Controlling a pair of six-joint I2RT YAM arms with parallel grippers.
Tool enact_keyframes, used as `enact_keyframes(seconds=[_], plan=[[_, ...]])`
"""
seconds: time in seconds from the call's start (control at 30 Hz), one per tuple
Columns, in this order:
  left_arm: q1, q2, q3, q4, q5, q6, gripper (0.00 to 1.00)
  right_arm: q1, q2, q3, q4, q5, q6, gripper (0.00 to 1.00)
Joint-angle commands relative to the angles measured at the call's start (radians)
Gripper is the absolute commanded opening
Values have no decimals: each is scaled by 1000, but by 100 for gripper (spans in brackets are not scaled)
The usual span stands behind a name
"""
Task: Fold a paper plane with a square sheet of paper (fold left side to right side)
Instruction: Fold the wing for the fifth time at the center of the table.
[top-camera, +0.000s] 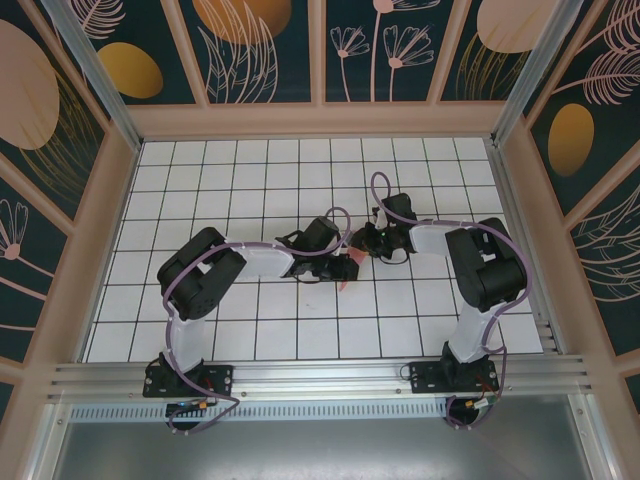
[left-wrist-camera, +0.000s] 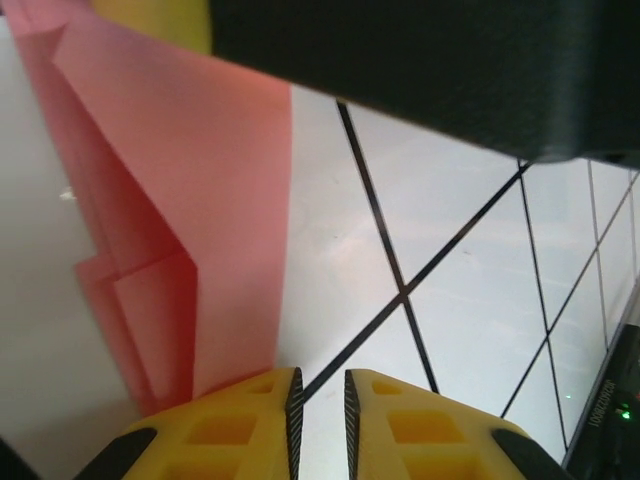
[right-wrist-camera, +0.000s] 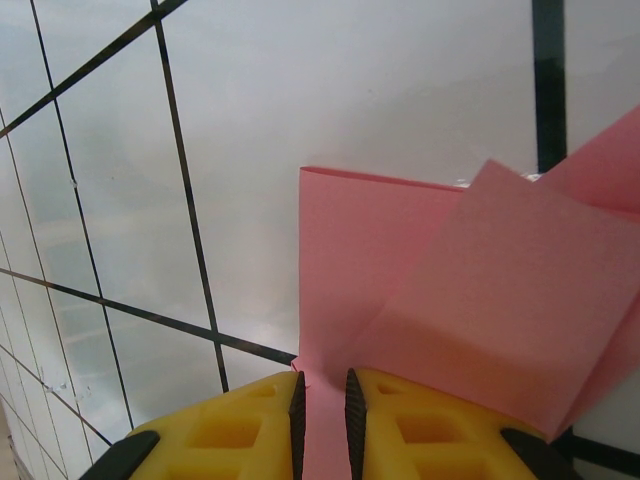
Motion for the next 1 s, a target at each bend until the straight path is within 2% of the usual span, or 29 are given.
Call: enact_keyframes(seconds=[0.0, 0.13, 0.3, 0.47, 0.63, 0.8, 0.97], plan=[[4, 20, -2, -38, -56, 17, 22, -4, 32, -1, -65, 63, -14, 23], [6, 28, -27, -29, -56, 3, 20, -7, 13, -4, -43, 54, -15, 24], [6, 31, -63, -12, -56, -17, 17, -27, -83, 9, -26, 25, -34, 24], [7, 44, -80, 17, -36, -37, 11, -45, -200, -17, -99, 36, -66, 17], [10, 42, -88, 27, -37, -45, 8, -30, -287, -138, -46, -12, -23, 11], [14, 42, -88, 29, -38, -50, 6, 14, -280, -188, 21, -36, 3, 11], [16, 38, -100, 29, -46, -52, 5, 43, -212, -148, 66, -36, 12, 11]])
